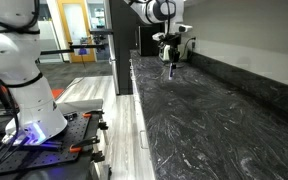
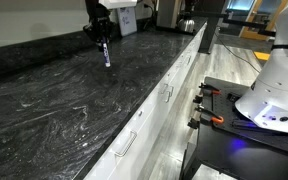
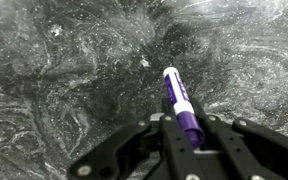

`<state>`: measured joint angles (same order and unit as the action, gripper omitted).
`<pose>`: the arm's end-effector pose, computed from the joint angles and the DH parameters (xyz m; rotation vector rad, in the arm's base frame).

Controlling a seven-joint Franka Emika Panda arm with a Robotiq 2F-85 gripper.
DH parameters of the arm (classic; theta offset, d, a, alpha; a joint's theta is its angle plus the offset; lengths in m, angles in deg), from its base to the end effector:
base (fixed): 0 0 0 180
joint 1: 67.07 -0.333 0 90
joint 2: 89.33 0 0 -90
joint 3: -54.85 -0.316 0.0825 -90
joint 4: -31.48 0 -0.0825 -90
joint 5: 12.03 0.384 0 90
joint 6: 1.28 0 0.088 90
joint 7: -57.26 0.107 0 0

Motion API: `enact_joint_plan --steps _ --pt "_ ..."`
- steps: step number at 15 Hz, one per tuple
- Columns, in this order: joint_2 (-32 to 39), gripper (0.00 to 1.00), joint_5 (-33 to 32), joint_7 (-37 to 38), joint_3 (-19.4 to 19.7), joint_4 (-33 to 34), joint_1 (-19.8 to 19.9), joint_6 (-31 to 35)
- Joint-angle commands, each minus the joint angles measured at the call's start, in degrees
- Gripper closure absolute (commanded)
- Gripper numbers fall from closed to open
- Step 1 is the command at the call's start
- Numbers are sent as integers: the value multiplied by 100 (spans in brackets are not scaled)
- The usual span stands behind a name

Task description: Move the marker to the right

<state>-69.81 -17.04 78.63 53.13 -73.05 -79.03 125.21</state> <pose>0.6231 0.1473 0.3536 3.0918 -0.1325 0.0919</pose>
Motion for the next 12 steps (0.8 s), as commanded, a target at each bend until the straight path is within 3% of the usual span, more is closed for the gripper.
enact_joint_plan --steps 1,7,8,9,12 --pt "-488 95 231 -753 -100 -430 317 -12" --pt "-996 95 746 -2070 -102 -1026 792 27" --pt "-653 95 532 -1706 -79 -651 672 -14" --pt "-693 80 555 -1772 -73 -697 715 -13" --pt "-665 80 554 -1765 -83 -693 717 -11"
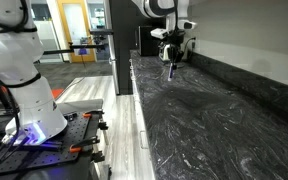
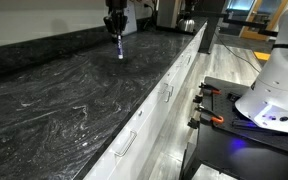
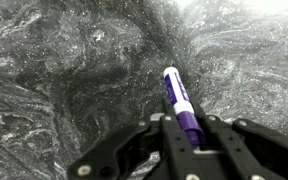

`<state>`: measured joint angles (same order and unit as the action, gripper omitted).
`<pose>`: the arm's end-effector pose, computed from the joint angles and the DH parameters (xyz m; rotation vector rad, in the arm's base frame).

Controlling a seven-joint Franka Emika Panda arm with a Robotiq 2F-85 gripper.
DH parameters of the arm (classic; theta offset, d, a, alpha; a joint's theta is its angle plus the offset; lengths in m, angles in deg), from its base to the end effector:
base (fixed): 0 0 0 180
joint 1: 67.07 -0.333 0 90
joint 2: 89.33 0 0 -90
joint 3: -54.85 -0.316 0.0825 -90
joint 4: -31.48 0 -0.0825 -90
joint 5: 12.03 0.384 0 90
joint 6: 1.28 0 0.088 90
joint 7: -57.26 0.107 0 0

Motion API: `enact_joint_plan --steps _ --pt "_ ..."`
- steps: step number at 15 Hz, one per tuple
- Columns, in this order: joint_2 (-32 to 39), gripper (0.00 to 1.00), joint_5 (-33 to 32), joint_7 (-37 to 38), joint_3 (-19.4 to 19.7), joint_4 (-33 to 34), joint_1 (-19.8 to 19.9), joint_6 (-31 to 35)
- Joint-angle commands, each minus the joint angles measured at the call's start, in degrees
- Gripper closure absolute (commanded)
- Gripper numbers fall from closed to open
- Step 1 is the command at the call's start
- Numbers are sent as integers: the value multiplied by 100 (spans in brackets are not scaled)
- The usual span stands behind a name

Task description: Move the marker to the right

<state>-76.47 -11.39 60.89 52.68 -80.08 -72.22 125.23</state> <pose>0.6011 0.0767 0.3701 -3.1189 -0.0886 -0.0543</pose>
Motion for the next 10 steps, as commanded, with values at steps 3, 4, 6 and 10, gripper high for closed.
enact_joint_plan --steps 3,4,6,10 --pt "11 80 -11 13 -57 11 23 -13" --pt "11 80 -11 13 -57 11 23 -13" --pt "12 95 -11 13 -57 11 24 -13" --pt "-50 95 -19 163 88 -30 148 239"
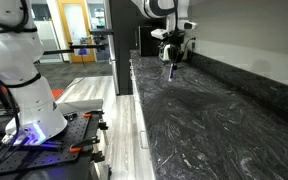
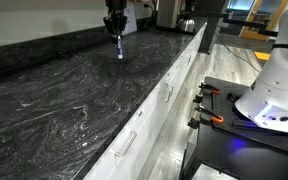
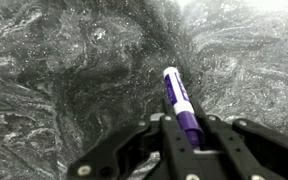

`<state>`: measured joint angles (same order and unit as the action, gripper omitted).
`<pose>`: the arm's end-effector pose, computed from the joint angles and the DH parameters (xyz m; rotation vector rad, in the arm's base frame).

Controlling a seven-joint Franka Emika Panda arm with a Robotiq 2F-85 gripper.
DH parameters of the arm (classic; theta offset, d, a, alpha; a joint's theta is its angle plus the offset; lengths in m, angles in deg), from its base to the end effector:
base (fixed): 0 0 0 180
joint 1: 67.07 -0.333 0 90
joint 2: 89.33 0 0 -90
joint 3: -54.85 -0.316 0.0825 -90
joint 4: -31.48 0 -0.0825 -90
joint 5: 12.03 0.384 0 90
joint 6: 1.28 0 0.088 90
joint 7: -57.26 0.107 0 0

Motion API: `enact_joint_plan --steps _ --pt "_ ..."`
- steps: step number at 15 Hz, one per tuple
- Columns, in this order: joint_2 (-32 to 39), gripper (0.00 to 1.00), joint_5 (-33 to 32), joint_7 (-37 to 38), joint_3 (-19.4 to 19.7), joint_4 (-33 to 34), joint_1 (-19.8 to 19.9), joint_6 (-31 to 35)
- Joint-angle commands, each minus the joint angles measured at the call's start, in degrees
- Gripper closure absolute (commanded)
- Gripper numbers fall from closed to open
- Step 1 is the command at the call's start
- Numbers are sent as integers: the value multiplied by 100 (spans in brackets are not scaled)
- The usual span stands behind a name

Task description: Move the marker to the right

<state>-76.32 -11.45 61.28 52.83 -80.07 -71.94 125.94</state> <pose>0.6031 0.0724 0.3697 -3.1196 -0.0672 -0.0699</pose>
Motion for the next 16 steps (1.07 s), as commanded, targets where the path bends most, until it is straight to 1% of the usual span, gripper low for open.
enact_joint_plan --steps 1,6,9,12,16 --pt "-75 95 23 144 126 -32 177 211" --pt "-76 95 208 179 412 -59 571 311" --pt "9 95 343 360 564 -2 759 351" --pt "72 95 442 614 700 19 900 369" --pt "9 95 232 1381 954 -87 939 556"
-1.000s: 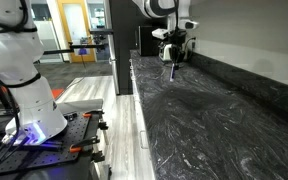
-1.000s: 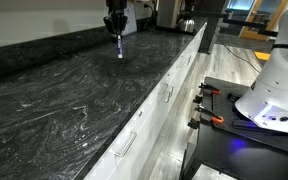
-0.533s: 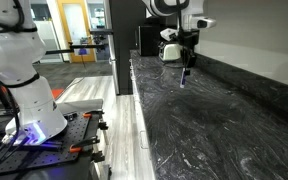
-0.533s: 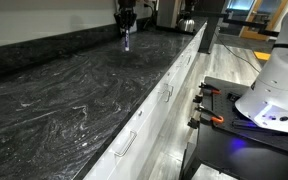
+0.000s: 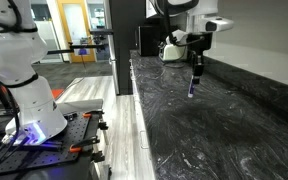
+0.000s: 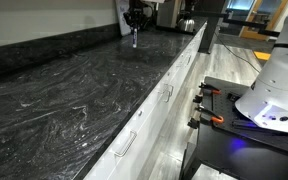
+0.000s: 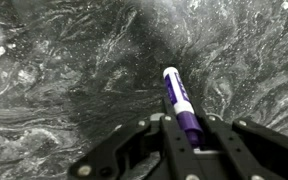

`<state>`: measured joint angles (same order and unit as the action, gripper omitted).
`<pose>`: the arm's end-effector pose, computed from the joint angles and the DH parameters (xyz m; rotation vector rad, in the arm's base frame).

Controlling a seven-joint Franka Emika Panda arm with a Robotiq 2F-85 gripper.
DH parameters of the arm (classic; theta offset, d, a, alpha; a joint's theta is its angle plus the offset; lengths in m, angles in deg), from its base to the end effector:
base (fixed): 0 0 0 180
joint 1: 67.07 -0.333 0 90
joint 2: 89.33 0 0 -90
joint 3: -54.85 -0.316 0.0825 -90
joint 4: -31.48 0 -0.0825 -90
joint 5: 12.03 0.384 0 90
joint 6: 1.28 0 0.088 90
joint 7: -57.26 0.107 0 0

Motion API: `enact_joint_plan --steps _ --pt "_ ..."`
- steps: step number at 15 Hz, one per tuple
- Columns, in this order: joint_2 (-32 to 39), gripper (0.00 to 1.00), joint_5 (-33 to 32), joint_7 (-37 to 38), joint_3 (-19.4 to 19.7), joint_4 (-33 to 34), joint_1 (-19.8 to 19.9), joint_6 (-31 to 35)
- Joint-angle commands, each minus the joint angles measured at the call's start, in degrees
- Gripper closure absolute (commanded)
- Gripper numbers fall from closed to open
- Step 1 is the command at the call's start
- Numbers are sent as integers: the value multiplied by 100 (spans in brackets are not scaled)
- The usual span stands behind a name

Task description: Move the marker to the right

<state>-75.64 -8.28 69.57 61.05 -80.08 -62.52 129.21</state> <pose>0.6036 -0.1101 0.3685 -3.0362 0.6764 -0.1445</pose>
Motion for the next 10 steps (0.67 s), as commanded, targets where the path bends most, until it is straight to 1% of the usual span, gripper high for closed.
enact_joint_plan --steps 1,4,7,10 --pt "-62 95 -160 781 194 -96 -14 307" --pt "65 95 -600 1534 395 -58 -95 551" --pt "240 95 -1202 2444 610 -8 -195 616" --pt "484 95 -1370 2881 671 74 -182 522"
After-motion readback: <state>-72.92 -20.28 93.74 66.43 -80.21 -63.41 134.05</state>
